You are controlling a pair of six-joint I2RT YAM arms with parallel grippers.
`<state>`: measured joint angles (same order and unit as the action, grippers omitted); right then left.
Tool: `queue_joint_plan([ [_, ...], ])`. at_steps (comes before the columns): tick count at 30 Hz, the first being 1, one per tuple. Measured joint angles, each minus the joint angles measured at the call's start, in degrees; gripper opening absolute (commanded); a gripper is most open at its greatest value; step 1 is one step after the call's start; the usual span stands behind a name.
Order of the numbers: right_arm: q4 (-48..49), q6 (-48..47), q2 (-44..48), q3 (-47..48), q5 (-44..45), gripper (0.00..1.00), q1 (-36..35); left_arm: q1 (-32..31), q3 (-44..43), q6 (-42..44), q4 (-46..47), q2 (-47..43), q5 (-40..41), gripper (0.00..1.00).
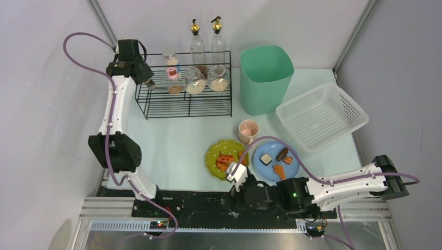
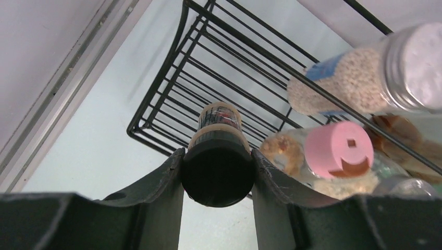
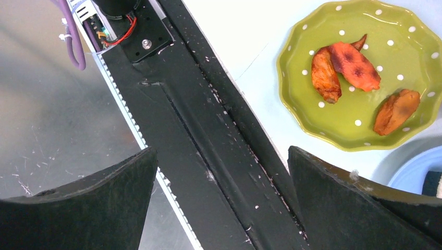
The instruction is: Clear the kitchen counter
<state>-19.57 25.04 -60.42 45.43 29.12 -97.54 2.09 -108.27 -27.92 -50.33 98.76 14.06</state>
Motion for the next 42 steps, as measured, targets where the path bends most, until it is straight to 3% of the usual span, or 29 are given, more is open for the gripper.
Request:
queue_joint_plan([
  [11, 1.11, -0.68, -0.94, 0.0, -1.64, 1.0, 0.92, 0.94, -2.97, -0.13, -1.01, 8.46, 0.07, 0.0],
  [14, 1.14, -0.7, -1.29, 0.0, -1.9, 1.0, 1.03, 0.94, -3.96, -0.13, -0.79, 8.94, 0.26, 0.07],
  [18, 1.27, -0.74, -1.68, 0.0, -2.38, 1.0, 1.18, 0.94, -4.13, -0.15, -0.55, 9.51, 0.39, 0.25],
  [22, 1.33, -1.07, -1.73, 0.0, -2.67, 1.0, 1.29, 0.76, -4.46, -0.15, -0.2, 10.05, 0.42, 0.65],
  [26, 1.29, -1.14, -1.73, 0.0, -2.69, 1.0, 1.4, 0.11, -4.46, -0.09, -0.66, 11.1, 0.37, 0.96],
  [36, 1.27, -1.09, -1.73, 0.0, -2.64, 1.0, 1.33, -1.25, -4.46, -0.44, -1.99, 11.76, 0.26, 1.0],
  [42, 1.36, -1.09, -1.7, 0.0, -2.62, 1.0, 0.61, -1.33, -3.96, -0.5, -2.97, 7.67, 0.13, 1.0],
])
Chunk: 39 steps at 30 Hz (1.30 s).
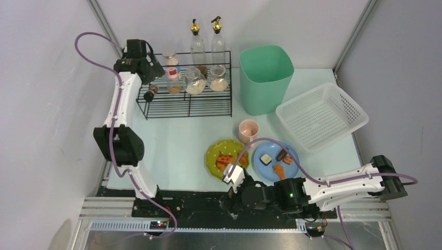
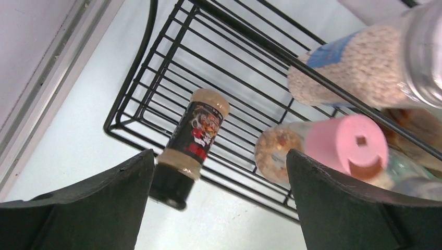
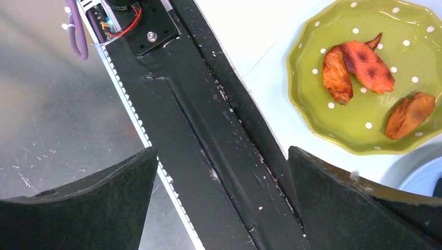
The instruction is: Clear the kitchen counter
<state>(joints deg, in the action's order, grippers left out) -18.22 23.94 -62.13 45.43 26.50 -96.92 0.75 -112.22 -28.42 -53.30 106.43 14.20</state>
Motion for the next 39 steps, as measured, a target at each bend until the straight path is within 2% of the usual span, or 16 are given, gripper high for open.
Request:
queue_joint_plan([
  [13, 1.51, 0.48, 0.09, 0.0, 0.0, 1.0, -1.4, -1.55, 10.64, 0.09, 0.07, -17.07, -1.18, 1.0],
  [21, 1.84, 0.59, 0.09, 0.0, 0.85, 1.0, -1.44, -10.38, 22.14, 1.51, 0.02, -28.48, 0.81, 1.0],
  [29, 0.04, 0.72, 0.22, 0.2, 2.99, 1.0, -1.11, -19.74, 34.07, 2.16, 1.44, -44.7, 1.95, 1.0],
  [33, -1.66, 1.31, 1.44, 0.24, 3.48, 1.0, 0.48, -23.67, 40.35, 3.02, 3.02, -51.45, -1.09, 1.0],
  [39, -5.18, 3.17, 3.43, 0.57, 2.36, 1.0, 6.47, -26.67, 52.37, 3.04, 6.03, -60.72, -7.89, 1.0],
])
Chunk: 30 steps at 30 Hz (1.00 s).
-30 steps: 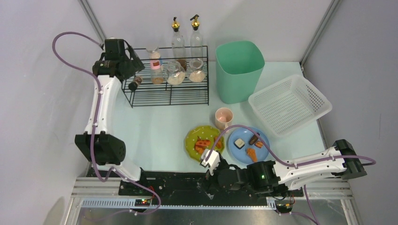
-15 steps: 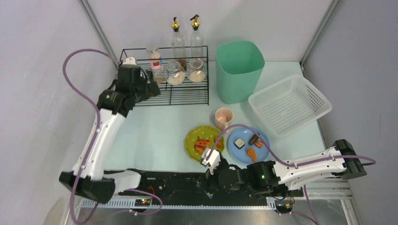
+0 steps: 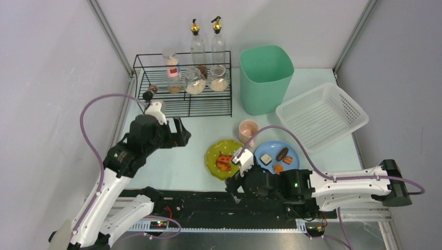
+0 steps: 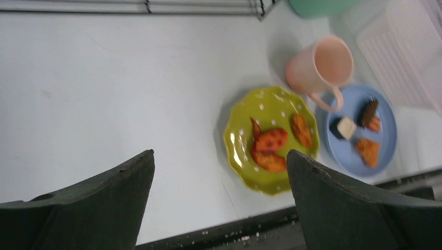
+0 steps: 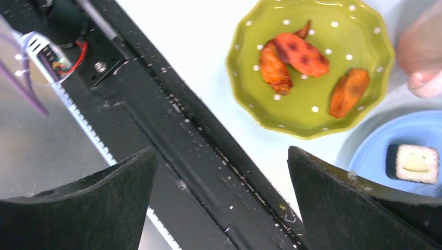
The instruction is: Clear the kitchen counter
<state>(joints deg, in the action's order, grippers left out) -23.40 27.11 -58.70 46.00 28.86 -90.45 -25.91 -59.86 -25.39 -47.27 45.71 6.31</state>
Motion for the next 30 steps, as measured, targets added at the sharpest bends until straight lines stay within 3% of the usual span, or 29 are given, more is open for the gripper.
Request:
queue_joint_plan([
  [11, -7.89, 7.23, -1.36, 0.24, -5.84, 1.0, 12.87, -1.55, 15.02, -0.02, 7.21, -19.3, -16.24, 1.0],
  [19, -9.27, 14.25, -0.98, -1.99, -8.31, 1.0, 20.24, -1.62, 20.15, -0.04, 9.35, -23.87, -22.03, 1.0],
  [30, -9.46, 24.98, 6.1, -11.08, -11.23, 0.9, 30.6, -1.62, 21.33, -0.02, 13.81, -26.1, -24.59, 1.0],
])
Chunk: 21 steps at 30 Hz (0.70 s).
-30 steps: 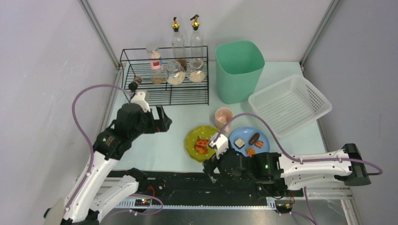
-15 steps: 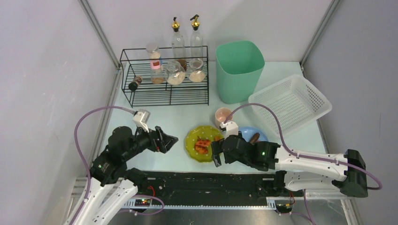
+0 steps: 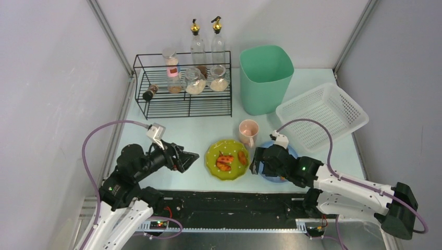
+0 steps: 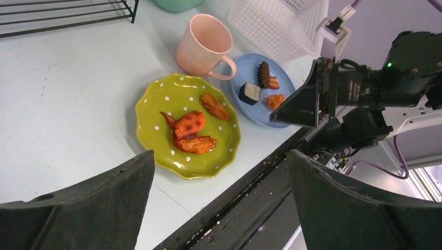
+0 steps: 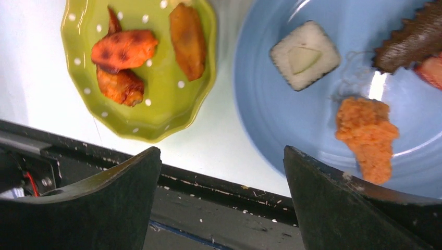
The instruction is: Clear the kitchen counter
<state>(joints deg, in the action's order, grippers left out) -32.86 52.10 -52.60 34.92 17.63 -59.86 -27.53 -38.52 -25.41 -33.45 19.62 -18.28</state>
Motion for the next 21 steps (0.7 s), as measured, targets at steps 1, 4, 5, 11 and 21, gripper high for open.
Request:
queue_joint_plan([
  [1, -0.39, 0.72, 0.96, -0.44, -0.02, 0.9, 1.05, 0.0, 0.37, 0.0, -0.02, 0.04, -0.04, 1.0],
  [4, -2.43, 2.54, 3.82, -1.07, 0.33, 0.87, 3.58, 0.0, 0.9, 0.02, -0.02, 0.37, -0.2, 1.0],
  [5, -3.41, 3.15, 5.05, -1.27, 0.5, 0.87, 4.44, 0.0, 0.94, 0.04, -0.02, 0.48, -0.24, 1.0],
  [11, -7.69, 5.38, 10.6, -2.69, 1.33, 0.83, 9.14, 0.0, 0.96, 0.02, 0.46, 1.66, -0.59, 1.0],
  [21, -13.64, 6.32, 13.4, -3.3, 1.07, 0.79, 16.28, 0.0, 0.98, 0.02, 1.11, 2.4, -1.29, 1.0],
])
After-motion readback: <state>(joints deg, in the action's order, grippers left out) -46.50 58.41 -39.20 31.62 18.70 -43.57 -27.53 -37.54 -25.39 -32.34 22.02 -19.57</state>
